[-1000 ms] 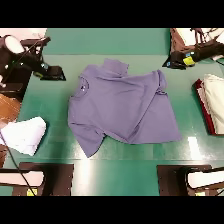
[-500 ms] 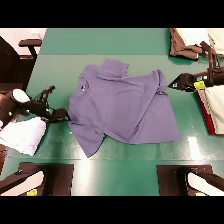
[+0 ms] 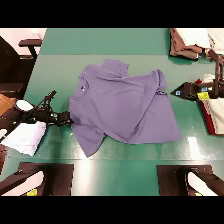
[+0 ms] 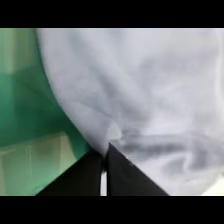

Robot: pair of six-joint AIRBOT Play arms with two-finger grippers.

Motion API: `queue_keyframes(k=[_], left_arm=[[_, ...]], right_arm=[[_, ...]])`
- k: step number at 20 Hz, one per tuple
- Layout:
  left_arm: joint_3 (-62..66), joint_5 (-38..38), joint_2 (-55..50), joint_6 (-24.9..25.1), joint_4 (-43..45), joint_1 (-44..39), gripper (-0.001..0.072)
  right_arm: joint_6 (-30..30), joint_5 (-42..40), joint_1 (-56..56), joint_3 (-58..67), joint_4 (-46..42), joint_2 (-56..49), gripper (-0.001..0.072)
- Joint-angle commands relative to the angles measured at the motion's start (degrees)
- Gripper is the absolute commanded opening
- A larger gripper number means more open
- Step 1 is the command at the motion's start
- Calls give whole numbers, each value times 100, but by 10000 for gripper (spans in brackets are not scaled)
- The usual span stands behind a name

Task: Fold the shirts.

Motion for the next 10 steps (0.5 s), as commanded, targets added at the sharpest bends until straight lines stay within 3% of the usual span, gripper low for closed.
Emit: queue_keyframes(k=[1,4,5,6,9,10], left_arm=[[179,-195,72,144,-223,2,27],[463,-186,400,140,-149,2,27],[553,-186,487,140,-146,2,27],[616,-184,535,140,-149,2,27],[675,-197,546,140,-144,2,27],[678,-192,544,140,-146,2,28]], right_arm=[[142,350,-732,-802,-398,376,387],[162,678,-1919,-1738,-1318,686,391],[157,750,-2304,-2000,-1414,726,438],[157,791,-2682,-2264,-1443,723,563],[157,772,-3265,-2857,-1427,492,550],[155,704,-3283,-2997,-1381,358,472]])
